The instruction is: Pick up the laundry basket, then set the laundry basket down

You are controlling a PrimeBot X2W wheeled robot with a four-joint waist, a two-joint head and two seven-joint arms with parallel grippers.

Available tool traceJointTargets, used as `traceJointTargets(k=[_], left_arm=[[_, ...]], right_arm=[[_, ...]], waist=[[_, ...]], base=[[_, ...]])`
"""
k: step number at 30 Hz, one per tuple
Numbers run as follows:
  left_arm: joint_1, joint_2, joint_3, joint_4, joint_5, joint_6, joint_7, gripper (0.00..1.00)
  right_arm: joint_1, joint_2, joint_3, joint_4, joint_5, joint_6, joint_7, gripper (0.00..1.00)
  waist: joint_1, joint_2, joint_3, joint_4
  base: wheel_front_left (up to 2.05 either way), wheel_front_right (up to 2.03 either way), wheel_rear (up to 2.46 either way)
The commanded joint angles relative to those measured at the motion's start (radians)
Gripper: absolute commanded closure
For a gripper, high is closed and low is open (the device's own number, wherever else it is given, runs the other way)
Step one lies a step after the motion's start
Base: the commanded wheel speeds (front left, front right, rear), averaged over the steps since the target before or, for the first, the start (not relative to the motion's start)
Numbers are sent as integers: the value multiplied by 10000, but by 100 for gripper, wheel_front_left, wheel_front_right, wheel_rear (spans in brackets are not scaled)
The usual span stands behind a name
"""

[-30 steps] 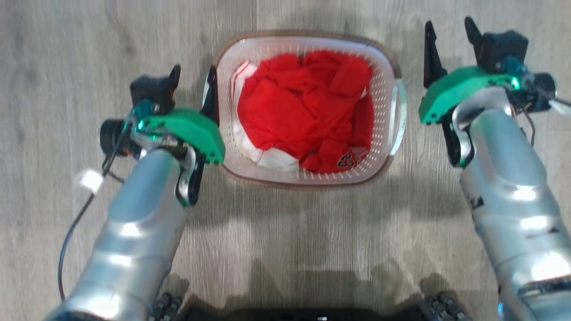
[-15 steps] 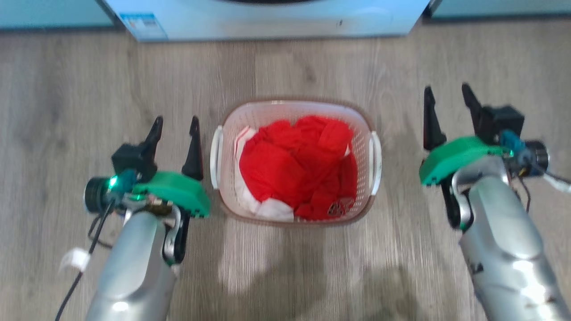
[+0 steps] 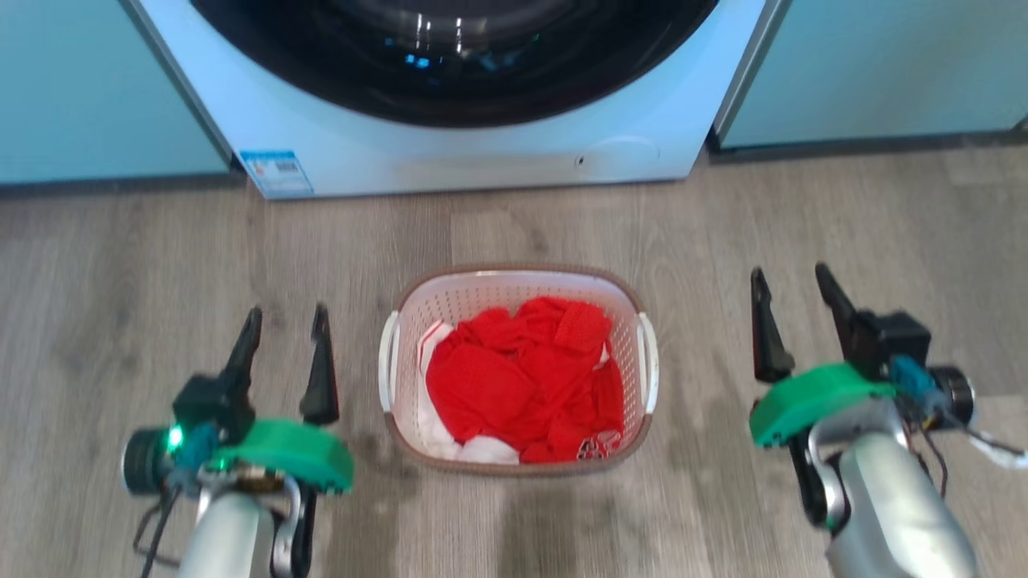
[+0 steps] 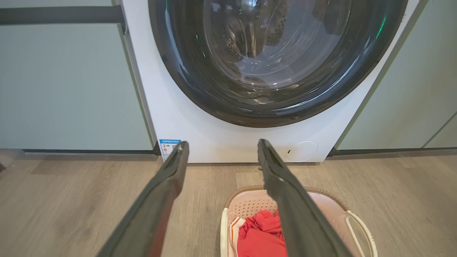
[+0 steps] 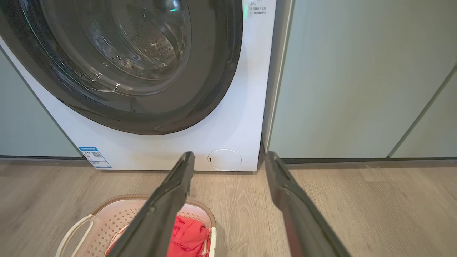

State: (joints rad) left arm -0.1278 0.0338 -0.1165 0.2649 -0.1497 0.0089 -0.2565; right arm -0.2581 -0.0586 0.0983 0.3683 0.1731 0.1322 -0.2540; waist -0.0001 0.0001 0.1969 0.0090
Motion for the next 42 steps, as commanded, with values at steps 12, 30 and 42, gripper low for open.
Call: traceJointTargets(k=[12,30,42], left_arm=[[1713,166,637,-1372,36,170,-53,0],[2397,165,722,-1879,84,234,-53,0],[2328,164,627,-1630,103,323,-53,0]], right_arm=[[1579,84,126,-1421,249,-15,-78,0],[2093,84,-21,-1600,317,-15,-78,0],[2055,84,-173,-1609,242,-15,-78,0]], waist=[[1,-1,-1431,-210],[1,-1,-2008,-258],[1,-1,-1959,-281]], base=[[0,0,0],[0,0,0],[0,0,0]])
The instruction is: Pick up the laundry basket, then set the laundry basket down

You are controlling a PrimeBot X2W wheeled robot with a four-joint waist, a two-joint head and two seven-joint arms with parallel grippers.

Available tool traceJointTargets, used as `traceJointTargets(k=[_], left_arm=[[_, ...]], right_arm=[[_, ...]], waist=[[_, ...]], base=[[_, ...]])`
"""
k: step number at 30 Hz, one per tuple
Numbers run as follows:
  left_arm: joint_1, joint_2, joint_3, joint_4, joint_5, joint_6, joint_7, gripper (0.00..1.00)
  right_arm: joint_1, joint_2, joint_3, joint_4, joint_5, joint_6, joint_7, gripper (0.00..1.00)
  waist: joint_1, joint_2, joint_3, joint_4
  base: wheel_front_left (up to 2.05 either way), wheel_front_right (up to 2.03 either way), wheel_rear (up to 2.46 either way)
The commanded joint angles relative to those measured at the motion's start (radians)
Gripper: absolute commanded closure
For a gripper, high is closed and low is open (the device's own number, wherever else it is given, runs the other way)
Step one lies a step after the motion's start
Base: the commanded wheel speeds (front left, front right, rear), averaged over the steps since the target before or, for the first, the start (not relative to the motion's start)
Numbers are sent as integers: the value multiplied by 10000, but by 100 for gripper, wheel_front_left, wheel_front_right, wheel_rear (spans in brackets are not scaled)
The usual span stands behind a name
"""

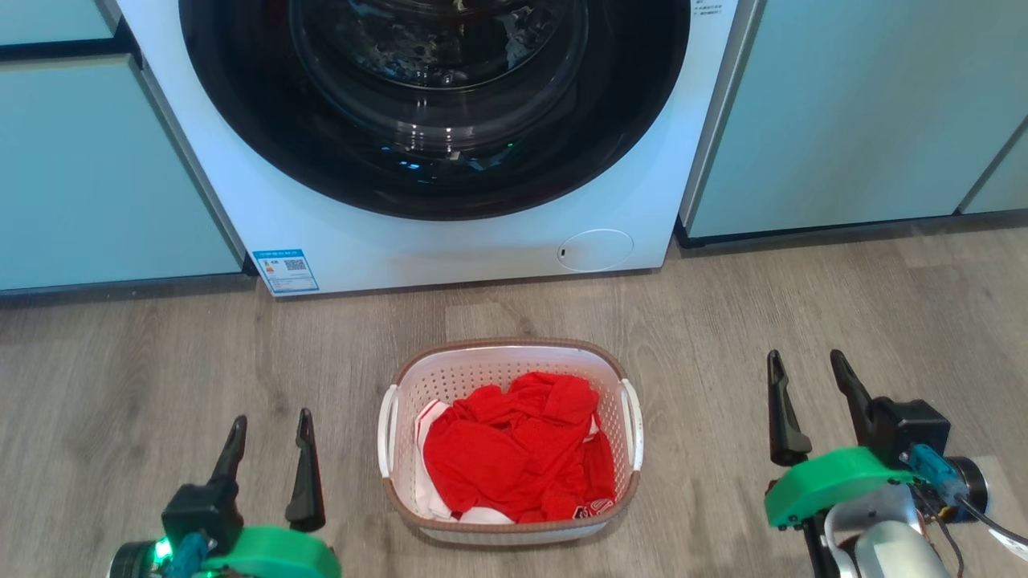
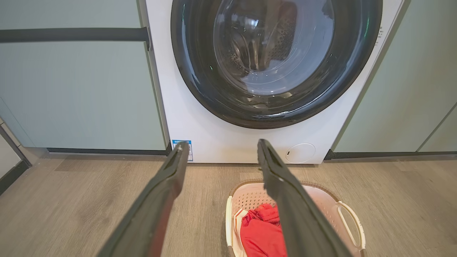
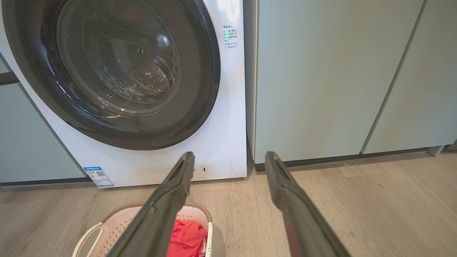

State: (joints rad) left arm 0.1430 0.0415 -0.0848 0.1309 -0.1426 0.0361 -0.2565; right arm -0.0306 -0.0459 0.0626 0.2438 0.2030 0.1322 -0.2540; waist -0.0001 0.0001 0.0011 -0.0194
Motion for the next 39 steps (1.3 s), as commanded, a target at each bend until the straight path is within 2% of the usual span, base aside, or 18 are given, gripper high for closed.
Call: traceJointTargets(k=[1,4,5,9,39], left_arm=[[-388,88,306,-256,-2,58,-53,0],[-395,88,317,-158,-44,172,-53,0],[0,0,1,136,-13,160,0,100],[130,-88,-24,781,-32,155,18,100],[-483,-36,429,871,-3440,-268,862,100]], right_arm=[[-223,-43,183,-361,-59,-15,-78,0],[-229,-43,183,-346,-76,-15,-78,0],[0,2,-2,-1,-8,0,0,100],[168,57,50,622,14,0,12,100],[-39,-83,-210,470,3410,-4,733,100]], waist=[[1,-1,-4,5],[1,-1,-22,19],[1,-1,-21,21],[1,-1,-22,21],[1,-1,-12,61]], base=[[0,0,0],[0,0,0],[0,0,0],[0,0,0],[0,0,0]])
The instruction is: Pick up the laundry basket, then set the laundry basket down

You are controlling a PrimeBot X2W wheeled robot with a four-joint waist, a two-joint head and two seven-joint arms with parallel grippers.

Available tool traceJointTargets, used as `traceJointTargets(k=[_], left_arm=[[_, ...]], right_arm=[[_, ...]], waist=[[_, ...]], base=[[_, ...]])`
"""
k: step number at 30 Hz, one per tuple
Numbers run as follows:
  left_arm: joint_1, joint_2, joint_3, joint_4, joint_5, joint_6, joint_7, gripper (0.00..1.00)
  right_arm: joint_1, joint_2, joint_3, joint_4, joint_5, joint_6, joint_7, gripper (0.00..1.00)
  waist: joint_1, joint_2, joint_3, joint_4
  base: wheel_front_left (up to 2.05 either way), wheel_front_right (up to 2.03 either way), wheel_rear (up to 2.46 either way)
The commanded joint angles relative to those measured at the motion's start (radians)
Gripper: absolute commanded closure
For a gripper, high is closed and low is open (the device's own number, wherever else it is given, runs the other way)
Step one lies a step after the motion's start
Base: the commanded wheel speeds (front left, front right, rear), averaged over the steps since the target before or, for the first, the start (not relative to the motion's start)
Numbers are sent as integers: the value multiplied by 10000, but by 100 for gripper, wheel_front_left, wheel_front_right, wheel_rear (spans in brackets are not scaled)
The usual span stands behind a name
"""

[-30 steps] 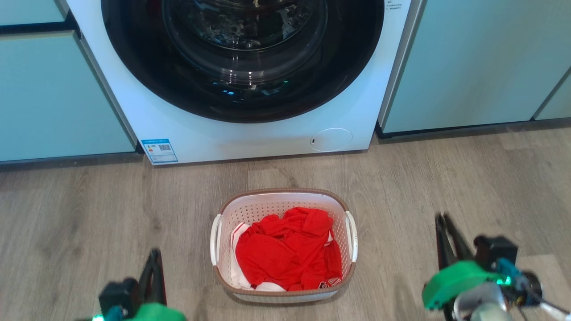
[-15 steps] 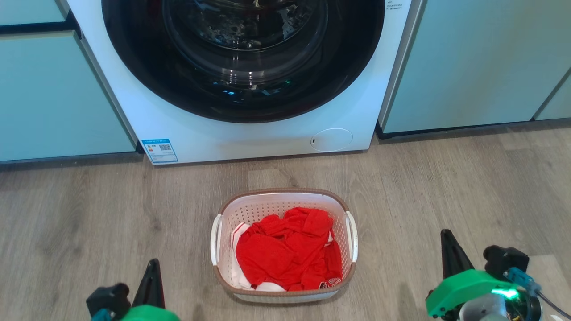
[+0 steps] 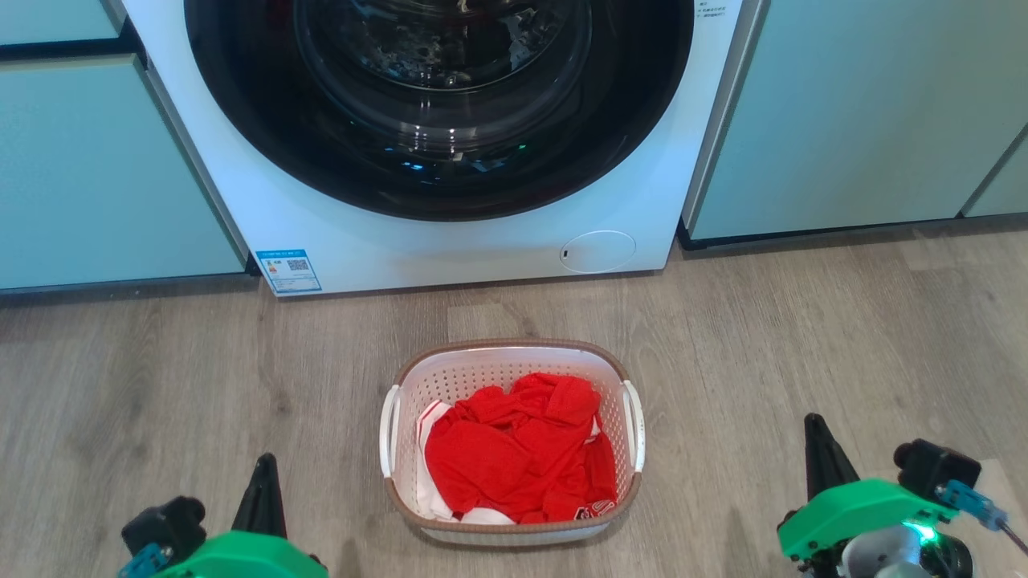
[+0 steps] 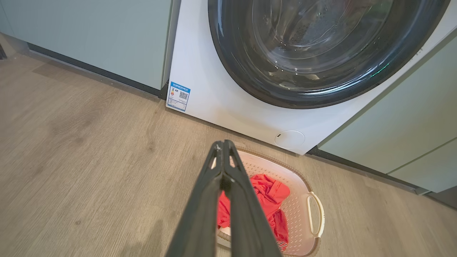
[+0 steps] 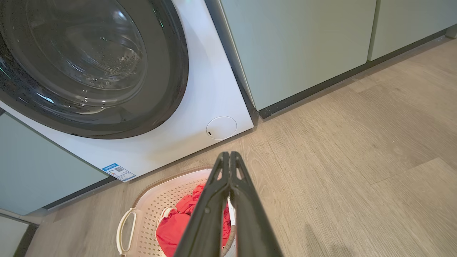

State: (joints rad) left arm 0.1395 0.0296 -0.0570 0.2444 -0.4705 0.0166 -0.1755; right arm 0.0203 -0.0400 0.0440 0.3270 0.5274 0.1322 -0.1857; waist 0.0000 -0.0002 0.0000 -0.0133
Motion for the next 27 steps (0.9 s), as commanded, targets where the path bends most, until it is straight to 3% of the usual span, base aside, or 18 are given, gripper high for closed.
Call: traceJointTargets(k=[1,27], left_arm=[[-469,85,167,-262,-278,-87,82,100],[-1018,124,583,-187,-3323,-467,845,100]], right_arm=[[-556,-146,-35,-368,282,-4,76,100],[-745,-214,-347,-499,3257,-7,785,100]], waist=[[0,2,0,2],[0,2,9,38]], base=[[0,0,0],[0,0,0]])
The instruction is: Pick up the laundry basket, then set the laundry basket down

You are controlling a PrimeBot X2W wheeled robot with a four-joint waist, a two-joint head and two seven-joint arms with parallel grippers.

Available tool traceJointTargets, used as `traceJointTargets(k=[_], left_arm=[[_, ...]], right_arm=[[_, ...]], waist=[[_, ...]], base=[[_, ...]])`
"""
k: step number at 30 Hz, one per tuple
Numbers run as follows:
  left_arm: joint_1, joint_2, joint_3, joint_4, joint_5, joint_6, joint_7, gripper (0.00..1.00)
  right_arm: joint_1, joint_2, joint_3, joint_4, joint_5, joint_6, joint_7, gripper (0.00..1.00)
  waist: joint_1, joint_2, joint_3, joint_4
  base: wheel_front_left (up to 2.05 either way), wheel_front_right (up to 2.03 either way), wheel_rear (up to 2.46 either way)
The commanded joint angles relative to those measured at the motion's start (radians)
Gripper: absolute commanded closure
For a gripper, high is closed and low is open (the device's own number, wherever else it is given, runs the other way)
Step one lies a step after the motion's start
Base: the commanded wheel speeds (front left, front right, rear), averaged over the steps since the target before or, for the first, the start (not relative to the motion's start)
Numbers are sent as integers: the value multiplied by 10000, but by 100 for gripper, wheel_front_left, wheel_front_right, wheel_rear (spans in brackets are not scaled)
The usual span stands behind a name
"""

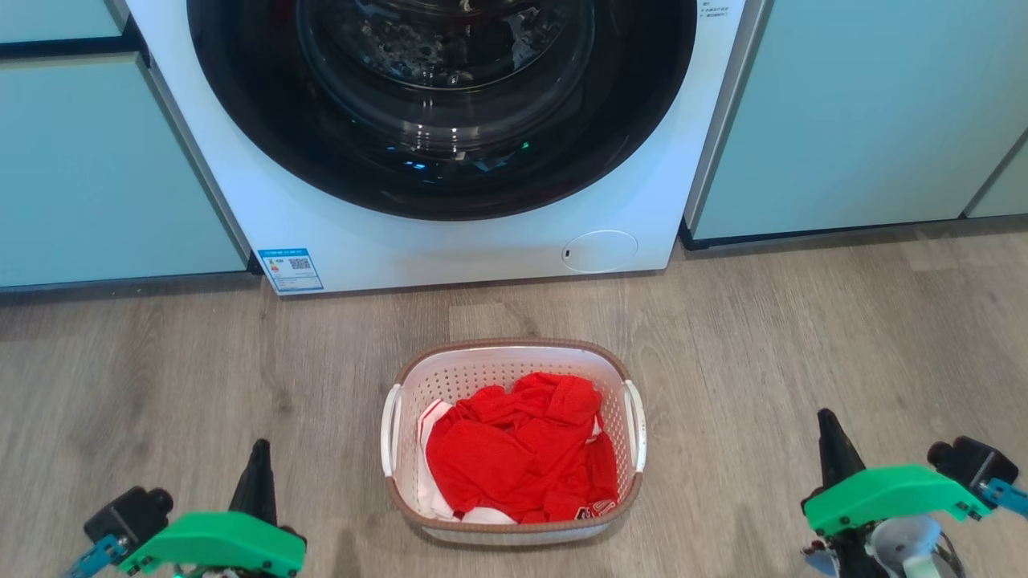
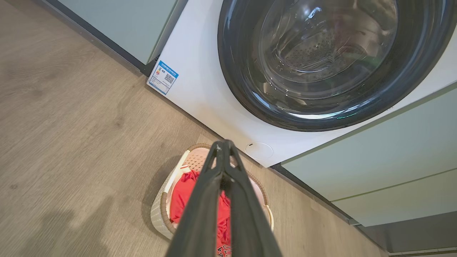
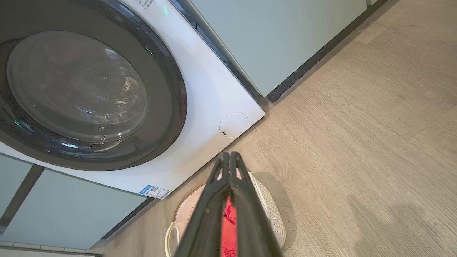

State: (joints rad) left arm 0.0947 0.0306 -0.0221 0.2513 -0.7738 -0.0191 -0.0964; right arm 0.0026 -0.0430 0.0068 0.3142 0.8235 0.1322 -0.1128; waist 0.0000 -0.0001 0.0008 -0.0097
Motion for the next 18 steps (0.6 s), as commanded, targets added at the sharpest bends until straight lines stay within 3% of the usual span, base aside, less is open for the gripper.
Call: traceJointTargets(k=[1,18], left_arm=[[-570,114,234,-256,-290,-110,53,100],[-929,138,509,-208,-2277,-358,555,100]], right_arm=[[-568,-183,25,-370,297,-7,56,100],[-694,-209,-205,-454,2219,-9,540,100]], waist=[[0,1,0,2],[0,1,6,25]], base=[[0,0,0],[0,0,0]])
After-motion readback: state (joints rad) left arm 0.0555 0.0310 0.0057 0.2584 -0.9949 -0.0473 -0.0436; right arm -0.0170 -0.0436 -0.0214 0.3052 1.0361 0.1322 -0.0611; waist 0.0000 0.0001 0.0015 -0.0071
